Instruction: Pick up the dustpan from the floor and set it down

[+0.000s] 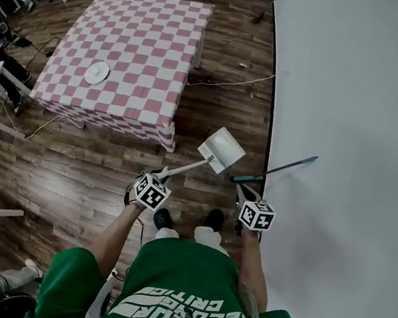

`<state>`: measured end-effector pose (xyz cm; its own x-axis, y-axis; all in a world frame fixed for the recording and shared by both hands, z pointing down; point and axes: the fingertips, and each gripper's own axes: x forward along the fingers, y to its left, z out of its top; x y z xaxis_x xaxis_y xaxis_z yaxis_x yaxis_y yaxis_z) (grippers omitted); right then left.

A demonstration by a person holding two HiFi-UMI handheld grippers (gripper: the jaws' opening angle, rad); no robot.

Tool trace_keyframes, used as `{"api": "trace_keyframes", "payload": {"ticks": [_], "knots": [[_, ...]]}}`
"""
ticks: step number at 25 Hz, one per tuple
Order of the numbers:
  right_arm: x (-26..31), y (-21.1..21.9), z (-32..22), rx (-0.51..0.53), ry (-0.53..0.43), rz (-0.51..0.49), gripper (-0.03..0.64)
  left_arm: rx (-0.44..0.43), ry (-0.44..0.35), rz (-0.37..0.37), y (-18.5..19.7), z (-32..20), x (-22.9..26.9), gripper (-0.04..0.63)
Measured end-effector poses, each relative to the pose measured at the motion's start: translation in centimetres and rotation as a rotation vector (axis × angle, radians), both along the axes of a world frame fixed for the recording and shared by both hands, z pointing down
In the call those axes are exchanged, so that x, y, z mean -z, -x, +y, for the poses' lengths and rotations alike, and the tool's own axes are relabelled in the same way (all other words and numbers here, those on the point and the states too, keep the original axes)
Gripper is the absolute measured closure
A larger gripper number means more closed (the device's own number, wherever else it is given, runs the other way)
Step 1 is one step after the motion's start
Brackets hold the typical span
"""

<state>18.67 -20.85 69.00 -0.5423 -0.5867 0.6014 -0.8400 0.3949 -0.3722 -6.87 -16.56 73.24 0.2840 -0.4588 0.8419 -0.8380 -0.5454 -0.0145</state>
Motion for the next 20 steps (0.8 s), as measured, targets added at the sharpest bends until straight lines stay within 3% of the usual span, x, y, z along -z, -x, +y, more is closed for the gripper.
{"api": "trace_keyframes", "payload": {"ticks": [10,20], "knots": [[7.7,0.7,-3.4,0.029,-0.161,-0.022,0.609,0.112,-0.244,0.111,1.0,-3.0,11.9,0.488],[10.9,1.4,-5.2,0.050,-0.230,-0.033,0.609,0.187,-0.385,0.175,3.1,-4.3,18.8,0.488]]}}
